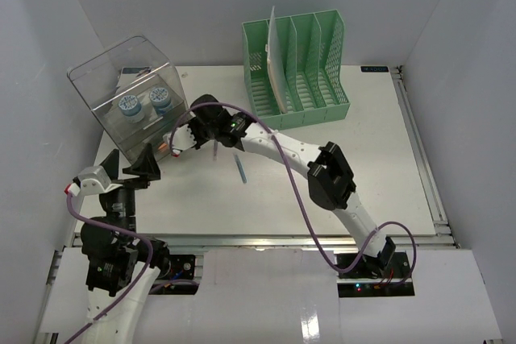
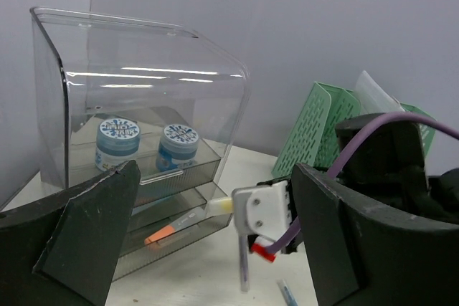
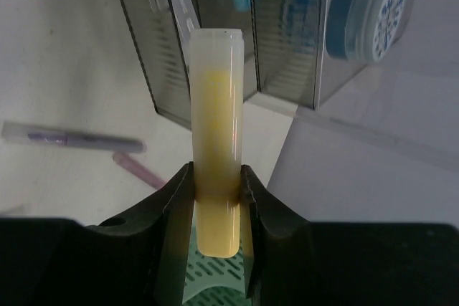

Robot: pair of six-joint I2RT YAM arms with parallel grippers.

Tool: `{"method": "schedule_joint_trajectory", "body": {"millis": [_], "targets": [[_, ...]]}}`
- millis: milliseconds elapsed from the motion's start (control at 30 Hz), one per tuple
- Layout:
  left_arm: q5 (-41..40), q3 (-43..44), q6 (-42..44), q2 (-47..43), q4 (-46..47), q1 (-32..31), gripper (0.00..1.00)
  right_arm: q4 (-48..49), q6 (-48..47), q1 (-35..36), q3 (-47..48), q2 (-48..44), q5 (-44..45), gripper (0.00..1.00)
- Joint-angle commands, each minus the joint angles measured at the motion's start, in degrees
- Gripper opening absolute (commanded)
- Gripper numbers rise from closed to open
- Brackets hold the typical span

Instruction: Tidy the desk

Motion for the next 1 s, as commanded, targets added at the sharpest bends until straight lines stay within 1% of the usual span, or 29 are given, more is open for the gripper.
{"method": "schedule_joint_trajectory", "body": {"millis": [0, 133, 233, 433, 600, 633, 700, 767, 833, 933, 967], "targets": [[-1.85, -0.26, 0.54, 0.34, -1.08, 0.12, 0.98, 19.54, -1.89, 4.0, -0.5, 1.09, 4.7, 0.08], [-1.79, -0.16, 1.4, 0.78, -1.65, 0.12, 0.98, 24.68, -0.65, 5.65, 3.18, 5.23, 4.78, 0.08], [-1.61, -0.23, 1.48, 0.52, -1.78, 0.12, 0.98, 30.98, -0.75, 5.96, 0.7, 5.75, 5.74, 0.09], [-1.05, -0.24, 1.48, 0.54, -1.6, 0.12, 0.98, 34.36, 0.67, 6.33, -0.9, 6.9, 7.36, 0.47], [-0.56, -0.24, 1.56, 0.95, -1.68, 0.12, 0.98, 33.65, 2.68, 6.49, -0.82, 6.88, 7.78, 0.74], [-0.56, -0.24, 1.56, 0.95, -1.68, 0.12, 0.98, 33.47, 2.85, 6.58, -0.99, 6.71, 7.87, 0.77], [-0.56, -0.3, 1.56, 1.21, -1.74, 0.12, 0.98, 32.94, 3.14, 6.58, -2.27, 5.32, 7.93, 0.79], [0.29, -0.28, 1.58, 1.63, -1.96, 0.12, 0.98, 31.15, 3.94, 6.48, -3.27, 3.69, 7.84, 0.8], [2.11, -0.42, 1.7, 2.37, -2.02, 0.12, 0.98, 27.13, 6.04, 6.38, -4.79, 0.76, 6.81, 0.82], [7.77, -0.24, 2.27, 5.29, -2.03, 0.12, 0.98, 14.82, 8.69, 5.71, -7.23, -6.02, 2.61, 0.85], [9.67, 0.19, 2.29, 7.69, -2.38, 0.12, 0.96, 8.61, 9.28, 4.85, -8.24, -7.68, -0.91, 0.85]]}}
